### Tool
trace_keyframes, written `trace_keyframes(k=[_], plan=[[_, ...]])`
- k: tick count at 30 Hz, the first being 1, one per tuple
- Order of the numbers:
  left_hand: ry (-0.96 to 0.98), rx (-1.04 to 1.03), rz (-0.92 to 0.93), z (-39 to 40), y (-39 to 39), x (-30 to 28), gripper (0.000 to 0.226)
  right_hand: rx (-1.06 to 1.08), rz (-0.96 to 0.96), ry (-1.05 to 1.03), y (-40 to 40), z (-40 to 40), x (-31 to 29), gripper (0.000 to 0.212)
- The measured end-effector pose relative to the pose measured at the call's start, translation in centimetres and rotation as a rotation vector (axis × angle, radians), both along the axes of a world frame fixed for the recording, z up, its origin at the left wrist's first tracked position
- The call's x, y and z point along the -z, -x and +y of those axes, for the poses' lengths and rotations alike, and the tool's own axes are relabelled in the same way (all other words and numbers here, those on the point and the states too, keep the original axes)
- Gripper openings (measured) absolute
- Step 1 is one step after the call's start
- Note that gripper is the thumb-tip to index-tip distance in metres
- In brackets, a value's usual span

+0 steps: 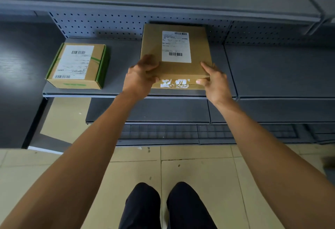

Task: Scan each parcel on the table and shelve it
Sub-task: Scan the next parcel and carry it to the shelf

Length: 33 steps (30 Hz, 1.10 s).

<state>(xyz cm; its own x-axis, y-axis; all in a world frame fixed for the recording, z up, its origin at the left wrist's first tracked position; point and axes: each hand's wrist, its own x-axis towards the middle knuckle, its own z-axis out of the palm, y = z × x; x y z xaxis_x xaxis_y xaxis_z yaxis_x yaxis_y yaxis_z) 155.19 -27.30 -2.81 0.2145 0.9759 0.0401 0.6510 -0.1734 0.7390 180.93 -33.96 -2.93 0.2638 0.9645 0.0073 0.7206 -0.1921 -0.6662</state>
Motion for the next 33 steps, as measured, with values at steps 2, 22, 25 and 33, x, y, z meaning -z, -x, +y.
trace_keyframes(k=[2,22,25,33], plan=[[0.018,-0.009,0.009,0.4,-0.2,-0.3,0.056,-0.003,-0.027,0.000,-0.2,0.3,0.0,0.067],[-0.064,0.071,0.318,-9.0,-2.8,-6.9,0.035,-0.233,-0.405,0.067,-0.5,-7.1,-7.8,0.049],[-0.019,0.054,0.243,-11.4,-2.8,-8.7,0.035,-0.256,-0.369,0.065,-0.4,-9.1,-9.8,0.045],[0.123,-0.087,0.195,-17.2,0.4,-13.3,0.034,-0.367,-0.193,-0.002,3.9,-11.8,-14.0,0.049]])
